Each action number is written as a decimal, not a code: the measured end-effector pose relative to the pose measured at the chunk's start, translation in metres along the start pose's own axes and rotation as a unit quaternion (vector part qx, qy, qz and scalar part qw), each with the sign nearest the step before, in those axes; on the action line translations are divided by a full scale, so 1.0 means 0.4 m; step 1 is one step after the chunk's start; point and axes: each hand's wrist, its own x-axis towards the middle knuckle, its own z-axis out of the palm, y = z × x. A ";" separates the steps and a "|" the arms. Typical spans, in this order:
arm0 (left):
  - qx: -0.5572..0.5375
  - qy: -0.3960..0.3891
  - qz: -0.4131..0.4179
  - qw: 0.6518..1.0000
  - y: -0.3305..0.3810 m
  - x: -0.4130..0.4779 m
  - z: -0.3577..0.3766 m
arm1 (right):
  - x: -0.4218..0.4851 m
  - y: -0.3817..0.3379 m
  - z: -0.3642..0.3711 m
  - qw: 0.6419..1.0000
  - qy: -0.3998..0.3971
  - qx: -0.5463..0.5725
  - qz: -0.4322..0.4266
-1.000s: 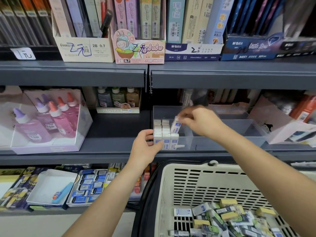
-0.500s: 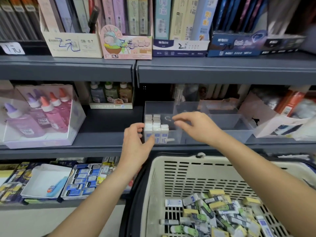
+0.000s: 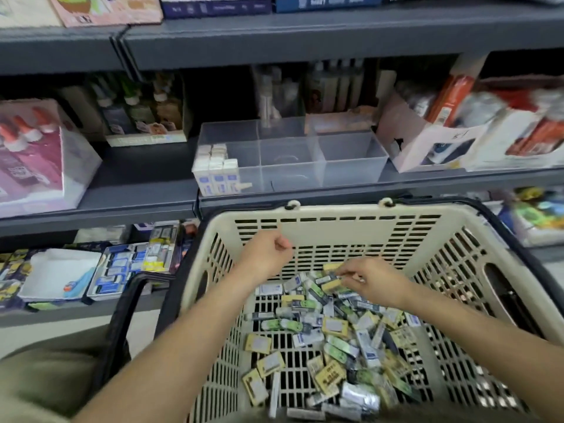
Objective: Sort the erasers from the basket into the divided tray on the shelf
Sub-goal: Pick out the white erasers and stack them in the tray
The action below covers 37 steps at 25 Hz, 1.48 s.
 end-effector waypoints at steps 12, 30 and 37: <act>0.059 -0.069 -0.150 0.984 -0.230 0.020 0.170 | 0.045 0.012 0.162 0.976 -0.052 -0.144 -0.155; -0.394 0.002 -0.287 0.873 -0.188 0.009 0.151 | 0.123 0.006 0.189 0.975 -0.027 -0.189 -0.110; -0.525 -0.013 -0.260 0.810 -0.143 0.024 0.155 | 0.101 0.024 0.140 0.990 -0.021 -0.141 -0.007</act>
